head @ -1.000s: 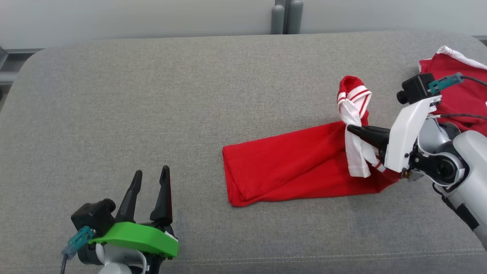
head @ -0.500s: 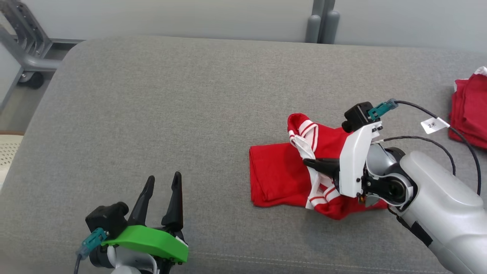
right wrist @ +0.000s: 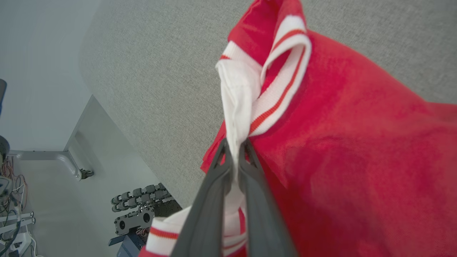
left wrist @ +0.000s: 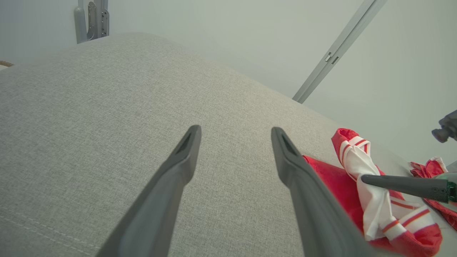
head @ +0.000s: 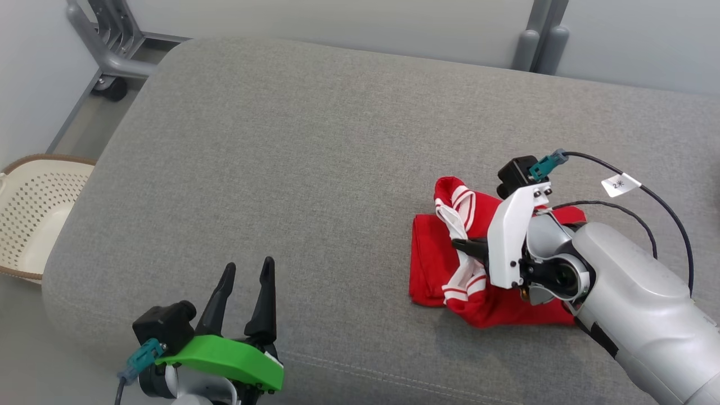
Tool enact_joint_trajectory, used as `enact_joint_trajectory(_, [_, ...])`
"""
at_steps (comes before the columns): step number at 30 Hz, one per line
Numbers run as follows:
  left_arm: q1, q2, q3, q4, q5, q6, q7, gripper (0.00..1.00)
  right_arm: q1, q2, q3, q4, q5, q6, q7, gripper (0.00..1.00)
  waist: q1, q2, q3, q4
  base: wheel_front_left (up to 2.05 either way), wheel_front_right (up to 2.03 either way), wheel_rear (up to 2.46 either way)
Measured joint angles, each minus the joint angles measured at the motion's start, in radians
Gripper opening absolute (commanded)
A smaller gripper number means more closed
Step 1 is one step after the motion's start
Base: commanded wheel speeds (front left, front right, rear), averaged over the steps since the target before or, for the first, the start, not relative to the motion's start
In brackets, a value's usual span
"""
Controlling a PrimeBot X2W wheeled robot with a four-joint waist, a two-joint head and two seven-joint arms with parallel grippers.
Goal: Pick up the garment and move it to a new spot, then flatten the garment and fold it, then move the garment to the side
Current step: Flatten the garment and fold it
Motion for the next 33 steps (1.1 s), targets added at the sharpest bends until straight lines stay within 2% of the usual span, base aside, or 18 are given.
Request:
enact_joint_trajectory(7, [0.0, -0.004, -0.001, 0.007, -0.001, -0.003, -0.009, 1.0, -0.024, 0.028, 0.023, 0.066, -0.037, -0.01, -0.009, 0.0, 0.0, 0.0, 0.019, 0.03, 0.0, 0.0, 0.0])
enact_joint_trajectory(8, [0.0, -0.005, -0.001, 0.008, -0.001, -0.003, -0.009, 1.0, -0.027, 0.032, 0.025, 0.073, -0.043, -0.01, -0.013, 0.22, 0.0, 0.0, 0.02, 0.031, 0.0, 0.0, 0.0])
enact_joint_trajectory(9, [0.0, -0.005, -0.002, 0.008, -0.001, -0.003, -0.009, 1.0, -0.031, 0.037, 0.025, 0.079, -0.044, -0.01, -0.019, 0.29, 0.0, 0.0, 0.02, 0.032, 0.0, 0.0, 0.0])
enact_joint_trajectory(10, [0.0, -0.005, -0.002, 0.008, -0.001, -0.003, -0.009, 1.0, -0.035, 0.042, 0.024, 0.084, -0.044, -0.009, -0.028, 0.42, 0.0, 0.0, 0.021, 0.032, 0.0, 0.0, 0.0])
enact_joint_trajectory(12, [0.0, -0.007, -0.002, 0.009, -0.001, -0.003, -0.01, 1.0, -0.048, 0.058, 0.023, 0.092, -0.046, -0.009, -0.045, 0.83, 0.0, 0.0, 0.021, 0.03, 0.0, 0.0, 0.0])
enact_joint_trajectory(13, [0.0, -0.007, -0.001, 0.009, -0.001, -0.003, -0.01, 1.0, -0.057, 0.068, 0.024, 0.098, -0.046, -0.009, -0.046, 0.98, 0.0, 0.0, 0.021, 0.028, 0.0, 0.0, 0.0])
enact_joint_trajectory(18, [0.0, -0.007, 0.0, 0.009, -0.001, -0.003, -0.016, 1.0, -0.077, 0.104, 0.024, 0.111, -0.051, -0.005, -0.071, 1.0, 0.0, 0.0, 0.021, 0.014, 0.0, 0.0, 0.0])
enact_joint_trajectory(23, [0.0, -0.007, 0.008, 0.009, -0.001, -0.003, -0.019, 1.0, -0.123, 0.115, 0.012, 0.11, -0.051, 0.023, -0.103, 1.0, 0.0, 0.0, 0.021, -0.007, 0.0, 0.0, 0.0])
enact_joint_trajectory(26, [0.0, -0.007, 0.012, 0.009, -0.001, -0.003, -0.021, 1.0, -0.147, 0.093, -0.003, 0.107, -0.051, 0.034, -0.121, 1.0, 0.0, 0.0, 0.017, -0.023, 0.0, 0.0, 0.0])
enact_joint_trajectory(33, [0.0, -0.007, 0.019, 0.007, 0.0, -0.003, -0.025, 1.0, -0.145, -0.012, -0.054, 0.123, -0.039, 0.038, -0.151, 1.0, 0.0, 0.0, 0.006, -0.067, 0.0, 0.0, 0.0])
